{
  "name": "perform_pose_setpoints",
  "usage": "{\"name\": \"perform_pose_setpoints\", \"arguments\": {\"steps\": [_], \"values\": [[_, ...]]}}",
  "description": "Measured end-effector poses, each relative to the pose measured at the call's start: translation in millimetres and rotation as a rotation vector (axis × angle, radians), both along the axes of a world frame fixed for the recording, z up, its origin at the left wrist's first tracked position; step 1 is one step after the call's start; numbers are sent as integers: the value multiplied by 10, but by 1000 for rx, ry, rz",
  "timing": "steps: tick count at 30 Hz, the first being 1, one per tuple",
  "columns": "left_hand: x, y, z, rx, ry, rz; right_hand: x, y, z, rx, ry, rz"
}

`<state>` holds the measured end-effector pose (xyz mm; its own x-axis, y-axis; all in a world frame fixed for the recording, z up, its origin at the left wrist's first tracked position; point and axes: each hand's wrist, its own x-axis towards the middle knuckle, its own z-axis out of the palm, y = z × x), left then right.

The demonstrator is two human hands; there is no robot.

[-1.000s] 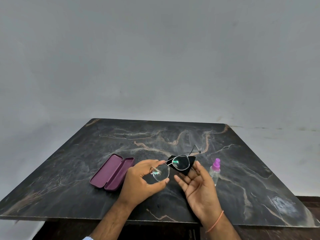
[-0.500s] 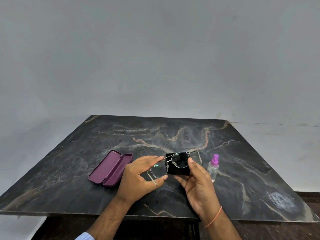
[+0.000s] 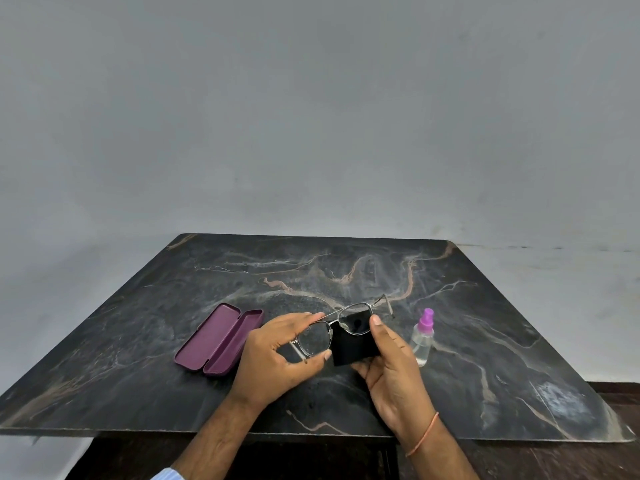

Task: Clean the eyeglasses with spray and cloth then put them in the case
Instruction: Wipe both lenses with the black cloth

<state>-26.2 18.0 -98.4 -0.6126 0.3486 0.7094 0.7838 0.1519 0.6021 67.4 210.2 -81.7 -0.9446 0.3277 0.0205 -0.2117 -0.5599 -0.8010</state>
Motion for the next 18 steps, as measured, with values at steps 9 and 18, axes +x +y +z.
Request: {"name": "perform_pose_setpoints", "arguments": {"steps": [9,18], "values": [[-10,-3,-4,-17,-9,-11,0,18,-1,-1,14,15],[-15,6,-10,-20,-19,-6,-11,9,29,-13,9,-55]]}}
